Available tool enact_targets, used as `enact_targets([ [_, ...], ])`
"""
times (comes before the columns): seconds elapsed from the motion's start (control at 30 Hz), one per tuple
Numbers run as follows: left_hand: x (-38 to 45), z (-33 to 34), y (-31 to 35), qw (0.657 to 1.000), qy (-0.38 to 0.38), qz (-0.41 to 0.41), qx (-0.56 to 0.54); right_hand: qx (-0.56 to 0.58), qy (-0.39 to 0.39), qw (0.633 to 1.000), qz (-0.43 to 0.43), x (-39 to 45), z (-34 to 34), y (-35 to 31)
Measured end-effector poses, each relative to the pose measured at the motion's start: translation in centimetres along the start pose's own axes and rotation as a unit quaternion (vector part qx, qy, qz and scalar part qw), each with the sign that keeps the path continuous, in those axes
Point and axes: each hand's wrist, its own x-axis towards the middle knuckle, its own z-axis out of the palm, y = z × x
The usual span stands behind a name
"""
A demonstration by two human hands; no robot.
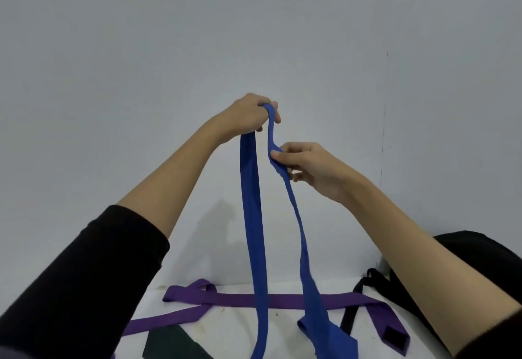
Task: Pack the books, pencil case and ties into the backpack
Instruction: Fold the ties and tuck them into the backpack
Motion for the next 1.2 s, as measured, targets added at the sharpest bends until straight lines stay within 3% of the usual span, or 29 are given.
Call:
enact_targets([
  [0.13, -1.2, 0.9, -1.8, 0.998, -0.055, -0.021, -0.005, 0.069, 0.043, 0.996, -0.039, 0.4, -0.8, -1.2],
  [0.27, -2.6, 2.1, -5.0, 0.991, -0.093, -0.092, -0.012, 0.121, 0.052, 0.988, -0.078, 0.8, -2.3, -3.8],
  [0.43, -3.7, 2.7, -7.5, 0.973, -0.063, -0.152, -0.161, 0.108, 0.105, 0.984, -0.092, 1.0, -3.6, -5.2],
  [0.6, -2.8, 2.4, -4.0, 0.961, -0.052, -0.085, -0.258, 0.182, 0.029, 0.983, -0.015, 1.6, -1.4, -4.8],
  [0.67, -2.5, 2.8, -2.6, 0.953, -0.066, -0.066, -0.290, 0.195, 0.030, 0.980, -0.032, 2.1, 0.0, -5.4],
  [0.8, -3.2, 4.1, -1.8, 0.903, -0.101, -0.087, -0.408, 0.231, 0.082, 0.964, -0.101, 3.5, 0.0, -7.4],
  [0.97, -5.1, 6.3, -2.4, 0.832, -0.159, -0.098, -0.523, 0.210, 0.086, 0.970, -0.084, 4.6, -1.3, -8.2],
  [1.1, -5.6, 7.5, -2.9, 0.857, -0.129, -0.081, -0.491, 0.186, 0.047, 0.980, -0.053, 4.7, -1.1, -7.6],
  [1.2, -5.6, 7.7, -3.4, 0.867, -0.085, -0.094, -0.481, 0.071, 0.070, 0.993, -0.056, 4.2, -1.4, -6.9],
])
